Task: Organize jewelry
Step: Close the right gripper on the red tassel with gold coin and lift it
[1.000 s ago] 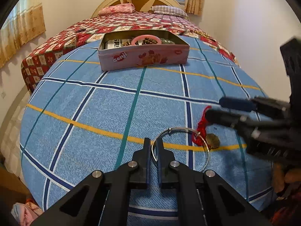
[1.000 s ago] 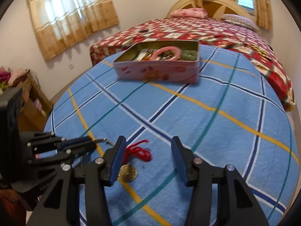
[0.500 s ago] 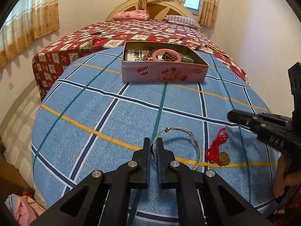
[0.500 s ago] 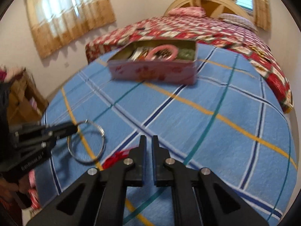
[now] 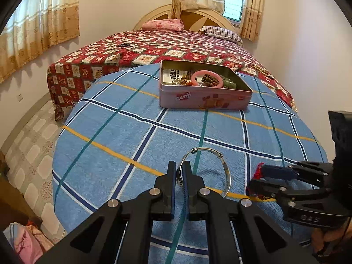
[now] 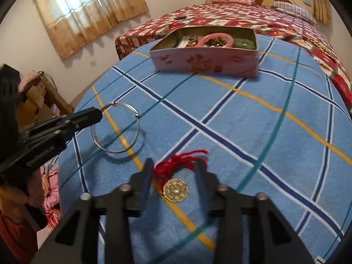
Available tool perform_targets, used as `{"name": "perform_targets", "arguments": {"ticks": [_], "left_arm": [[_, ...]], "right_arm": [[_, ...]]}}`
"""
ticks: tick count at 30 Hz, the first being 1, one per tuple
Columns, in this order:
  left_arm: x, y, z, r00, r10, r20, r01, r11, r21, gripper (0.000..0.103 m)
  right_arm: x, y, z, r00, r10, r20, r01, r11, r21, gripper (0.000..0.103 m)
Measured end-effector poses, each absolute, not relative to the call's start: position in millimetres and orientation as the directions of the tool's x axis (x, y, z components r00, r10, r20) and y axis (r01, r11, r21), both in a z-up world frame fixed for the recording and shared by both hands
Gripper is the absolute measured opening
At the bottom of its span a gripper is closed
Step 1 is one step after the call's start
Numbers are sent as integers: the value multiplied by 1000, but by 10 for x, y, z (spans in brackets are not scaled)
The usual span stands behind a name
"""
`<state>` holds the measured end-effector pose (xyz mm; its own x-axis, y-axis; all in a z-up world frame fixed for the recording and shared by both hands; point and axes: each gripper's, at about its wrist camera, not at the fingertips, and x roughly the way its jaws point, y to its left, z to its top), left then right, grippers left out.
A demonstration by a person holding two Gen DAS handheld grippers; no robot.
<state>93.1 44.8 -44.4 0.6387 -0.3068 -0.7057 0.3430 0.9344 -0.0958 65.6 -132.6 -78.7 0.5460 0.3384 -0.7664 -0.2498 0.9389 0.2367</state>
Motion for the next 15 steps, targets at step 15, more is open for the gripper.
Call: {"name": "perform_targets", "arguments": {"ticks": [15], "left_arm": [[917, 469, -445, 635, -329, -699, 347, 930, -122, 5]], "right_arm": [[779, -1583, -702, 581, 374, -723, -192, 926, 325, 10]]}}
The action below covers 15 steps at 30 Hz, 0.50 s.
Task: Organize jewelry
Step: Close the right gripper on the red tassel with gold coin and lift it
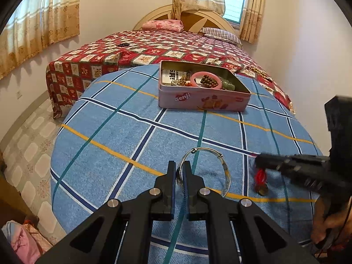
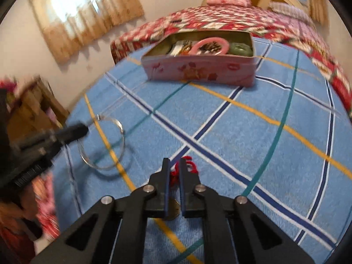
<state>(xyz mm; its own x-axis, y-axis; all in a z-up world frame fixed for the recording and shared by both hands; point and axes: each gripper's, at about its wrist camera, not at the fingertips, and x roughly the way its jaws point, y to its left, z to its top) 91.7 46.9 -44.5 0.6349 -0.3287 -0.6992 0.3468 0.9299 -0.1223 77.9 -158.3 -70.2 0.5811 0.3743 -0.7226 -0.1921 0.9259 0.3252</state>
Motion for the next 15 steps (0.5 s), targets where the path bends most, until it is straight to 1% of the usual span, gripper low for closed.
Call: {"name": "perform_targets", "arguments": {"ticks": [3, 9, 11, 13, 14, 15], "left_arm": [[920, 449, -443, 632, -336, -698, 351, 927, -129, 5], [924, 347, -420, 630, -339, -699, 368, 923, -116, 5], [920, 336, -396, 636, -336, -694, 370, 923, -107, 5], [910, 335, -385, 638, -338, -692, 373, 922, -107, 5], [907, 339, -383, 638, -337, -692, 371, 922, -107, 5], [907, 344, -384, 639, -336, -692, 370, 923, -107, 5]], "right_arm": [[740, -1697, -546, 623, 404, -670, -187, 908, 374, 10], [662, -1744, -308, 684, 396, -613, -191, 908, 373, 10], [690, -1700, -311, 681, 371, -631, -189, 922, 338, 11], [708, -1663, -358, 664, 369, -650, -197, 925, 325, 14], [718, -1624, -415, 648, 366, -668, -192, 927, 322, 16], [729, -1602, -465, 631, 363, -685, -191, 929, 317, 21]]}}
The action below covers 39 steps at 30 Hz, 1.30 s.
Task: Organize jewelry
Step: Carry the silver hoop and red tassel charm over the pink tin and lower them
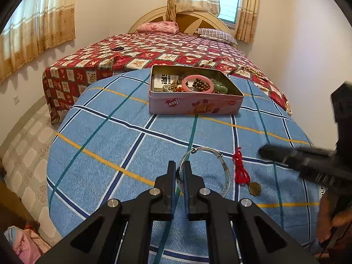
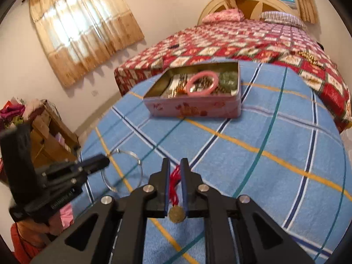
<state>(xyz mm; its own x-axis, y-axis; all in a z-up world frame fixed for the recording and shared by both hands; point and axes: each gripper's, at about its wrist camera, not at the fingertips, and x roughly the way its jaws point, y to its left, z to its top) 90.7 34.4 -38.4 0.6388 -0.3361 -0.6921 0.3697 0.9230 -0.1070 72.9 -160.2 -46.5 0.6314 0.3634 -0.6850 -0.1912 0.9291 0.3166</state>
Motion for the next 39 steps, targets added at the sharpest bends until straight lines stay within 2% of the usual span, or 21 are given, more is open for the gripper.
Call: {"name": "perform_targets", "arguments": {"ticks": [1, 2, 7, 9, 11, 12, 18, 27, 31, 39], "left_arm": [[909, 348, -386, 639, -334, -693, 367, 924, -107, 5], [910, 355, -390, 638, -332, -694, 365, 925, -107, 5], [920, 350, -409, 634, -330, -699, 363, 926, -107, 5], [925, 337, -407, 634, -328, -700, 364, 926, -104, 5], [929, 330, -397, 636, -326, -699, 363, 926, -101, 5], [928, 327, -391, 638, -325, -698, 363, 927, -99, 5], [916, 312, -346, 646, -323, -692, 368, 926, -89, 5], [945, 237, -239, 658, -344, -670, 382, 919, -98, 5], [966, 220, -162, 663, -374, -648, 395, 911, -121, 5], [1026, 190, -107, 663, -411, -626, 406, 900, -161, 5]], "right_arm": [[746, -1552, -537, 613, 358, -704, -193, 933, 305, 33], [745, -1540, -581, 606, 353, -713, -196, 935, 296, 42], [859, -1339, -779, 563, 284, -776, -208, 958, 200, 42], [874, -1267, -778, 575, 239, -782, -219, 966, 135, 39], [883, -1221, -787, 573, 211, -792, -234, 968, 89, 13], [880, -1217, -789, 577, 197, -793, -236, 969, 69, 12], [836, -1361, -704, 597, 233, -768, -213, 969, 129, 10], [686, -1648, -134, 725, 317, -611, -191, 946, 263, 10], [697, -1701, 3, 748, 340, -570, -187, 932, 309, 10], [744, -1832, 0, 764, 330, -554, -154, 928, 340, 10]]}}
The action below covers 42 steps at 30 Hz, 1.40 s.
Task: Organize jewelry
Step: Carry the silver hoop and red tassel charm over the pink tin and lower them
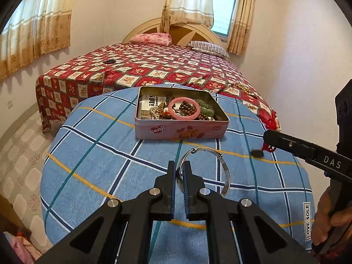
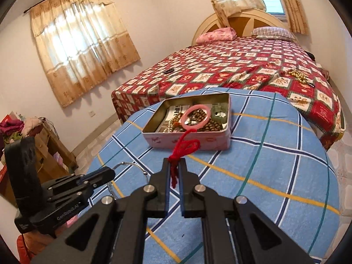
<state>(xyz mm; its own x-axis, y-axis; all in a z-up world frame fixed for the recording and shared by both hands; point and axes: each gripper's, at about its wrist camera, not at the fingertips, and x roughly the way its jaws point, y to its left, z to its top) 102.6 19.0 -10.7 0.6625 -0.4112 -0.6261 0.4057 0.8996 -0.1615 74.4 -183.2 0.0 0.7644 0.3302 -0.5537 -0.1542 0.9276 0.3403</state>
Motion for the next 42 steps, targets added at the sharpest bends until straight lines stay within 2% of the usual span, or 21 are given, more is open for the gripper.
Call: {"name": "perform_targets", "arguments": {"ticks": [4, 27, 34, 42], "left_arm": [[1072, 148, -99, 663, -423, -617, 412, 895, -171, 5], [1775, -39, 78, 707, -453, -543, 392, 890, -232, 5], [2105, -162, -7, 713, -433, -552, 377, 900, -219, 5], [2407, -277, -270, 691, -399, -603, 340, 915, -215, 5]], "right_arm": [[789, -1930, -5, 760, 359, -542, -149, 908, 392, 10], [1367, -2111, 229, 811, 341, -475, -126, 895, 427, 10], [1655, -2129, 193, 815, 330, -476, -101, 890, 444, 10], [1895, -2090, -51, 796, 294, -528, -56, 906, 420, 10]]}}
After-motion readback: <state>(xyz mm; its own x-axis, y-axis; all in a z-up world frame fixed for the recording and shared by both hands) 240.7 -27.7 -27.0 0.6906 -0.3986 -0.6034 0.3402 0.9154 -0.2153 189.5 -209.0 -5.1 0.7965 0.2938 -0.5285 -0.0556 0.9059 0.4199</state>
